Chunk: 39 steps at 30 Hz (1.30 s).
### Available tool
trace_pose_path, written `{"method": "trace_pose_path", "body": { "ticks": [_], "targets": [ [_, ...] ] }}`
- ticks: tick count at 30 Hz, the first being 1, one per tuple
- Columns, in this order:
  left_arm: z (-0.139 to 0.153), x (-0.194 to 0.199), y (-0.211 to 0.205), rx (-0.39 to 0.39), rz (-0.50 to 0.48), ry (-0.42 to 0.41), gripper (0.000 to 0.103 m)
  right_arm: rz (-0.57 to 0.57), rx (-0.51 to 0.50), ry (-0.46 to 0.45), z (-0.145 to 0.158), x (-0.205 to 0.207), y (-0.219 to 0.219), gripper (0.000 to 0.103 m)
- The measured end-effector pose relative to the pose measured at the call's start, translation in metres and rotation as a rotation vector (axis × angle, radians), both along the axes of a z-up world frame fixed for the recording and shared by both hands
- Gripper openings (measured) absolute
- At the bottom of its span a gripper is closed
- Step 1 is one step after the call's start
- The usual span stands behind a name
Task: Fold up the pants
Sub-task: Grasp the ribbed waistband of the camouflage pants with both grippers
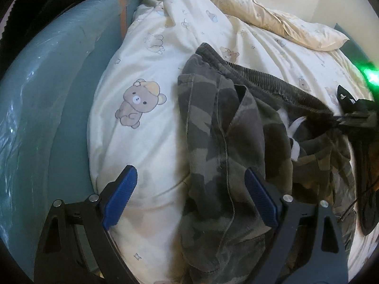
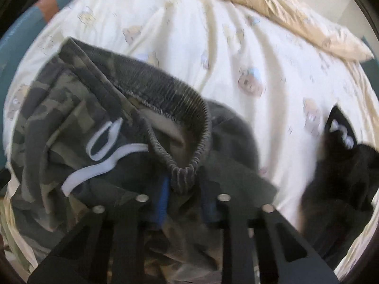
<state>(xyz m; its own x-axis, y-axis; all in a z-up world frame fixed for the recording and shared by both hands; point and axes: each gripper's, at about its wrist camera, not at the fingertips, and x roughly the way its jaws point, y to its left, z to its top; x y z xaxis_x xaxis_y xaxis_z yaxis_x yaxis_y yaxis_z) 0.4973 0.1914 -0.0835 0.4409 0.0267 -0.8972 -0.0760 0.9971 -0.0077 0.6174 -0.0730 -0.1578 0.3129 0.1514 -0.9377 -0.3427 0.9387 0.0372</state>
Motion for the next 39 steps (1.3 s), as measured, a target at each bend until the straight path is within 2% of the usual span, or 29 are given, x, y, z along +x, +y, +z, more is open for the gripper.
{"method": "trace_pose_path", "body": {
  "ticks": [4,7,9,12,14,16,18,19,20,22,24,27,29,31,32,34,35,36,37,38,39],
  "targets": [
    [0.006,0.006,0.005,-0.008,0.002,-0.016,0.090,0.052,-0.053,-0.092,0.050,0.015,-0.020,0.013],
    [0.009,0.014,0.004,-0.010,0.009,-0.022,0.090,0.022,-0.103,-0.170,0.087,0.056,-0.037,0.013],
    [0.009,0.021,0.003,-0.004,0.015,-0.024,0.090,-0.011,-0.123,-0.211,0.096,0.086,-0.037,0.013],
    [0.009,0.028,0.001,0.003,0.030,-0.036,0.090,-0.017,-0.221,-0.218,0.073,0.115,-0.018,0.013],
    [0.007,0.030,-0.002,0.007,0.026,-0.030,0.090,-0.014,-0.228,-0.196,0.050,0.125,-0.012,0.014],
    [0.003,0.033,-0.006,0.012,0.006,-0.019,0.090,-0.030,-0.209,-0.104,0.022,0.128,-0.012,0.019],
    [0.001,0.039,-0.010,0.020,-0.012,-0.016,0.090,-0.049,-0.163,-0.064,0.014,0.124,-0.022,0.025],
    [0.000,0.045,-0.010,0.012,-0.015,-0.012,0.090,-0.063,-0.129,-0.060,0.018,0.121,-0.030,0.031],
    [-0.001,0.052,-0.010,-0.001,-0.011,-0.012,0.090,-0.078,-0.097,-0.062,0.023,0.119,-0.039,0.051],
    [0.000,0.073,-0.009,-0.002,0.004,-0.033,0.090,-0.115,-0.050,-0.101,0.042,0.111,-0.059,0.075],
    [-0.002,0.097,-0.011,0.018,0.006,-0.055,0.090,-0.129,-0.004,-0.139,0.058,0.109,-0.080,0.075],
    [-0.014,0.134,-0.017,0.032,-0.017,-0.050,0.088,-0.162,0.002,-0.122,0.059,0.110,-0.106,0.075],
    [-0.029,0.155,-0.022,0.021,-0.039,-0.014,0.088,-0.160,-0.028,-0.098,0.045,0.110,-0.115,0.075],
    [-0.052,0.174,-0.027,0.055,-0.028,0.084,0.088,-0.134,-0.057,-0.071,0.026,0.107,-0.114,0.074],
    [-0.058,0.179,-0.031,0.080,-0.026,0.087,0.088,-0.119,-0.093,-0.059,0.011,0.106,-0.109,0.074],
    [-0.062,0.183,-0.038,0.115,-0.064,0.042,0.086,-0.110,-0.098,-0.032,-0.009,0.107,-0.106,0.074],
    [-0.066,0.185,-0.043,0.130,-0.097,0.043,0.067,-0.112,-0.086,-0.013,-0.018,0.107,-0.103,0.074],
    [-0.069,0.187,-0.045,0.143,-0.124,0.053,0.053,-0.122,-0.055,0.017,-0.029,0.107,-0.101,0.074],
    [-0.070,0.188,-0.047,0.182,-0.142,0.057,0.033,-0.130,-0.015,0.033,-0.036,0.106,-0.099,0.074],
    [-0.067,0.188,-0.044,0.185,-0.146,0.052,0.015,-0.126,0.013,0.036,-0.039,0.105,-0.095,0.070],
    [-0.063,0.188,-0.039,0.164,-0.150,0.047,0.011,-0.105,0.021,0.023,-0.041,0.103,-0.088,0.060]
  ]
}}
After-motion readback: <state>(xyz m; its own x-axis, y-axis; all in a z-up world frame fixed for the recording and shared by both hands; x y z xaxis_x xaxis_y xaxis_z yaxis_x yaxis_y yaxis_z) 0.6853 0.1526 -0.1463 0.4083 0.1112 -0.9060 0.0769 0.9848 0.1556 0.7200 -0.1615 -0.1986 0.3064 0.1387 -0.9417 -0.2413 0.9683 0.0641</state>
